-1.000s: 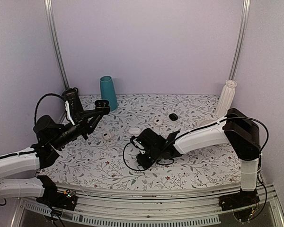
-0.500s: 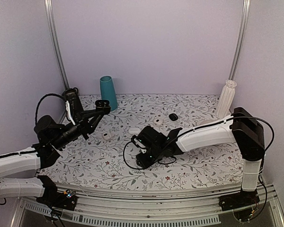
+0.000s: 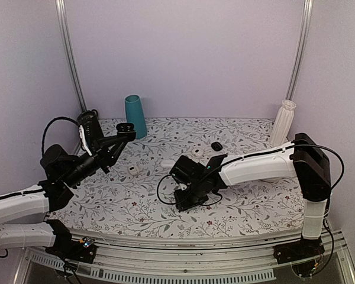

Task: Insert the wireless bluetooth earbuds into the charging case
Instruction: Adjust the right earbud at the center of the board.

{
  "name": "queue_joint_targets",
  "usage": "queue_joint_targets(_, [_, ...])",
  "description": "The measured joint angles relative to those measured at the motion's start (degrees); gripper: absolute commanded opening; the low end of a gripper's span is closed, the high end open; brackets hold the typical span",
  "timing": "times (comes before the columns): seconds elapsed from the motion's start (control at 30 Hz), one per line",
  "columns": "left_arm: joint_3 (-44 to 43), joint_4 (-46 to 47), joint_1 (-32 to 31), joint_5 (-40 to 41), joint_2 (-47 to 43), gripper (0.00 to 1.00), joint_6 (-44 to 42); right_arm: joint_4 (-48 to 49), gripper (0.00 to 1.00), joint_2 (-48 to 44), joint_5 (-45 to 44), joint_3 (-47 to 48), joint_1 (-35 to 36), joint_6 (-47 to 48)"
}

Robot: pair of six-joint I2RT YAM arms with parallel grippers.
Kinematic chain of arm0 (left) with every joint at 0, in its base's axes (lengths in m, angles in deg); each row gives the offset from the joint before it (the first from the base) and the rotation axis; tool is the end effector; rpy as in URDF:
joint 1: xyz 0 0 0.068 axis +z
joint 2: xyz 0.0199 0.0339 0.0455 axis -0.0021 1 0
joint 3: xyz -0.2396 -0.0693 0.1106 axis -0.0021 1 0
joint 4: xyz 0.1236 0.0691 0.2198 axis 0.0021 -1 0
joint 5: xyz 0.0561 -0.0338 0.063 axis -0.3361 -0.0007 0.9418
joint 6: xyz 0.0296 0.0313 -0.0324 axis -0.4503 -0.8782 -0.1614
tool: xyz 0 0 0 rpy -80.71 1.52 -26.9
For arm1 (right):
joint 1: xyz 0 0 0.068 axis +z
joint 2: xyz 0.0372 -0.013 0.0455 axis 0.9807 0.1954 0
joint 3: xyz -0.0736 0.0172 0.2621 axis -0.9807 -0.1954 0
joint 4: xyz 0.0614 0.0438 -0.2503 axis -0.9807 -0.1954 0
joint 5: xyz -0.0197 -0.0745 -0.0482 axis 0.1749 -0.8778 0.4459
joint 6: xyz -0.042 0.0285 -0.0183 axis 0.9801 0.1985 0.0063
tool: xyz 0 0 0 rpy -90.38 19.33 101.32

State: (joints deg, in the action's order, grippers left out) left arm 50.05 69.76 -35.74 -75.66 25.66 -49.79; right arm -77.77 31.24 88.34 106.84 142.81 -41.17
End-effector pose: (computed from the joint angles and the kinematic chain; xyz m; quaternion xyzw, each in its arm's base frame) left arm 0.1580 -0.1240 0.2770 0.1739 0.5959 -0.4396 0.6492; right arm 0.1795 0.3676 0.1616 -0.2513 0.9447 0.1520 0.1461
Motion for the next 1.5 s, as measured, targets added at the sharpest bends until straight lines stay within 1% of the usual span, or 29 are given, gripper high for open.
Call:
queue_joint_targets(0.17, [0.0, -0.1, 0.0, 0.2, -0.7, 0.00, 0.0, -3.0, 0.34, 1.0, 0.0, 2.6, 0.0, -2.1])
queue_joint_targets(0.5, [0.0, -0.5, 0.0, 0.8, -1.6, 0.00, -0.3, -7.1, 0.31, 6.7, -0.3, 10.0, 0.0, -3.5])
queue_joint_targets(0.77, [0.0, -0.5, 0.0, 0.9, -2.1, 0.00, -0.7, -12.3, 0.31, 8.7, -2.8, 14.9, 0.0, -3.4])
queue_joint_targets(1.07, [0.0, -0.5, 0.0, 1.0, -2.1, 0.00, -1.3, -15.0, 0.31, 9.8, -3.0, 16.1, 0.0, -3.0])
queue_joint_targets(1.5, [0.0, -1.2, 0.0, 1.2, -2.3, 0.00, -1.6, -15.1, 0.31, 10.7, -1.6, 16.1, 0.0, -2.8])
